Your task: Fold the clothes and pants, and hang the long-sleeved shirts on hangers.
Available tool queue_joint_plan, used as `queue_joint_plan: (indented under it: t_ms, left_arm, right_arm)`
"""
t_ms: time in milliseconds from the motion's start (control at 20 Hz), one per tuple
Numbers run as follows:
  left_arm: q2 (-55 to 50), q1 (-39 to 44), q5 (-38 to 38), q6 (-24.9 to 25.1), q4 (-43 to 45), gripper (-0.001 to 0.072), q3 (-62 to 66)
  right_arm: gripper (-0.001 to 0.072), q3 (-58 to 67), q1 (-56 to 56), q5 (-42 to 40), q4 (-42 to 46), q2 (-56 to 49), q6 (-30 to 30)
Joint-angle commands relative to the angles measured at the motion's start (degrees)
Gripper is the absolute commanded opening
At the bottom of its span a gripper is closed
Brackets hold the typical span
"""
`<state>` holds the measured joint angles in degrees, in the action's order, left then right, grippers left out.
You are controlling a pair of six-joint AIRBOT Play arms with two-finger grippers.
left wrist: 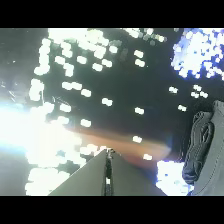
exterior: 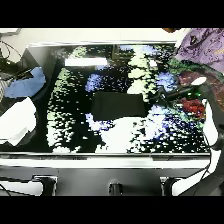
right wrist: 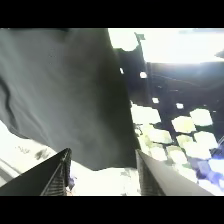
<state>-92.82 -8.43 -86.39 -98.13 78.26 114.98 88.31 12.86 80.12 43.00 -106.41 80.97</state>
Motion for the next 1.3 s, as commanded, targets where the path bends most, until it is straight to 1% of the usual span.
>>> queue_joint_plan:
  t_ms: [0,150,200,250,450,600,650,750,900,1050,1150,1250]
  left_arm:
    - [0.02,-0.04,0.02,-0.09,0.00,0.0017,0.00]
    - [0.02,-0.04,0.02,-0.37,0.00,0.0017,0.00]
    - [0.00,-0.07,0.04,-1.05,0.00,0.0018,0.00]
    - [-0.02,-0.04,0.07,-1.38,0.00,0.0017,0.00]
    - [-0.02,-0.07,0.09,-1.42,0.00,0.0017,0.00]
    - [-0.02,-0.07,0.07,-1.42,0.00,0.0017,0.00]
    - [-0.02,-0.07,0.07,-1.42,0.00,0.0018,0.00]
    - [-0.02,-0.07,0.09,-1.40,0.00,0.0018,0.00]
    - [-0.02,-0.07,0.28,-1.40,0.00,0.0017,0.00]
    - [-0.02,-0.07,0.28,-1.40,0.00,0.0017,0.00]
    - [-0.02,-0.07,0.28,-1.40,0.00,0.0017,0.00]
    - [-0.02,-0.07,0.26,-1.40,0.02,0.0017,0.00]
  right_arm:
    - [0.0480,-2.51,-1.31,-2.97,-3.54,-4.15,-4.28]
    - [0.0476,-2.51,-3.23,-5.79,-3.67,-5.90,-4.94]
    - [0.0429,-2.51,-3.85,-6.38,-3.85,-6.32,-5.31]
    - [0.0401,-2.51,-4.68,-6.91,-3.82,-6.60,-5.46]
    - [0.0395,-2.51,-7.04,-9.66,-3.85,-6.73,-5.77]
    - [0.0144,-2.49,-7.82,-10.19,-3.91,-6.67,-5.95]
    - [0.0032,-2.25,-7.82,-9.92,-4.02,-6.49,-5.95]
    - [0.0027,-0.94,-7.37,-9.79,-3.28,-5.16,-4.52]
    - [0.0027,6.32,-5.53,-9.01,0.92,-4.00,1.77]
    - [0.0026,15.98,-1.99,-8.26,2.19,-4.00,7.30]
    - [0.0026,21.64,0.85,-8.04,4.68,-4.00,11.54]
    - [0.0026,25.33,3.89,-6.84,5.49,-4.00,13.81]
